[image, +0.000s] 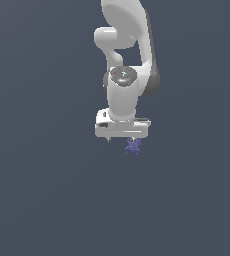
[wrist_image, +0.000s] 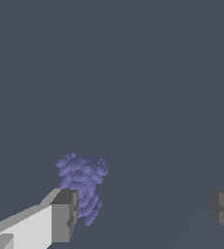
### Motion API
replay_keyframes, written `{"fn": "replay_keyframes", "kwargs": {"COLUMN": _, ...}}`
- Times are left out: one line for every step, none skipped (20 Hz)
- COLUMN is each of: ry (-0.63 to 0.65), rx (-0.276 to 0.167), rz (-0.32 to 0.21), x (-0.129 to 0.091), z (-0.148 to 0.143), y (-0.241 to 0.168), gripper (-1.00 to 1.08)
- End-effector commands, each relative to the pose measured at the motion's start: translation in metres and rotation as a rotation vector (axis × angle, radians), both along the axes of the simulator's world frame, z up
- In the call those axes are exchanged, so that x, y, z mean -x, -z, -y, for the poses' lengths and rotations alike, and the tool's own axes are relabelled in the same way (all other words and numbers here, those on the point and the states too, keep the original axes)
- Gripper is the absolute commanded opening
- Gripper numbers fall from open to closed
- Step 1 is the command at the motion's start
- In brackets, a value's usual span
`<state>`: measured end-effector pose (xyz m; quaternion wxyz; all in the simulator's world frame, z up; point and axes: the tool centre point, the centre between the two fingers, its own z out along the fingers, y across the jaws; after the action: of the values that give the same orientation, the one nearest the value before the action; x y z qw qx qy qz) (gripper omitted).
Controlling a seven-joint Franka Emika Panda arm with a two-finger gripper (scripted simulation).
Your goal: Pick up the object and move it to a goal position.
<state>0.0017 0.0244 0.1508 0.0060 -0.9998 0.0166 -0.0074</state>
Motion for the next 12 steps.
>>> {"fn": "replay_keyframes", "kwargs": {"ry": 0.031, "rx": 0.001, "rz": -0.003, "x": 0.005, "z": -0.012, "y": 0.01, "gripper": 1.0}}
{"fn": "replay_keyframes", "kwargs": {"ry": 0.045, "rx": 0.001, "rz": -0.005, "x": 0.007, "z": -0.017, "y": 0.014, "gripper": 1.0}}
{"fn": "replay_keyframes", "kwargs": {"ry": 0.061, "rx": 0.002, "rz": -0.006, "x": 0.009, "z": -0.023, "y": 0.019, "gripper": 1.0}}
{"fn": "replay_keyframes", "kwargs": {"ry": 0.076, "rx": 0.002, "rz": -0.007, "x": 0.012, "z": -0.028, "y": 0.024, "gripper": 1.0}}
{"fn": "replay_keyframes", "kwargs": {"ry": 0.09, "rx": 0.003, "rz": -0.008, "x": 0.014, "z": -0.033, "y": 0.028, "gripper": 1.0}}
{"fn": "replay_keyframes", "kwargs": {"ry": 0.103, "rx": 0.004, "rz": -0.009, "x": 0.017, "z": -0.038, "y": 0.032, "gripper": 1.0}}
{"fn": "replay_keyframes", "kwargs": {"ry": 0.116, "rx": 0.004, "rz": -0.01, "x": 0.019, "z": -0.042, "y": 0.036, "gripper": 1.0}}
{"fn": "replay_keyframes", "kwargs": {"ry": 0.127, "rx": 0.005, "rz": -0.011, "x": 0.021, "z": -0.046, "y": 0.039, "gripper": 1.0}}
{"fn": "replay_keyframes", "kwargs": {"ry": 0.138, "rx": 0.006, "rz": -0.012, "x": 0.023, "z": -0.05, "y": 0.042, "gripper": 1.0}}
{"fn": "replay_keyframes", "kwargs": {"ry": 0.148, "rx": 0.006, "rz": -0.013, "x": 0.025, "z": -0.053, "y": 0.045, "gripper": 1.0}}
{"fn": "replay_keyframes", "kwargs": {"ry": 0.157, "rx": 0.007, "rz": -0.013, "x": 0.027, "z": -0.056, "y": 0.048, "gripper": 1.0}}
{"fn": "replay_keyframes", "kwargs": {"ry": 0.165, "rx": 0.008, "rz": -0.014, "x": 0.029, "z": -0.059, "y": 0.05, "gripper": 1.0}}
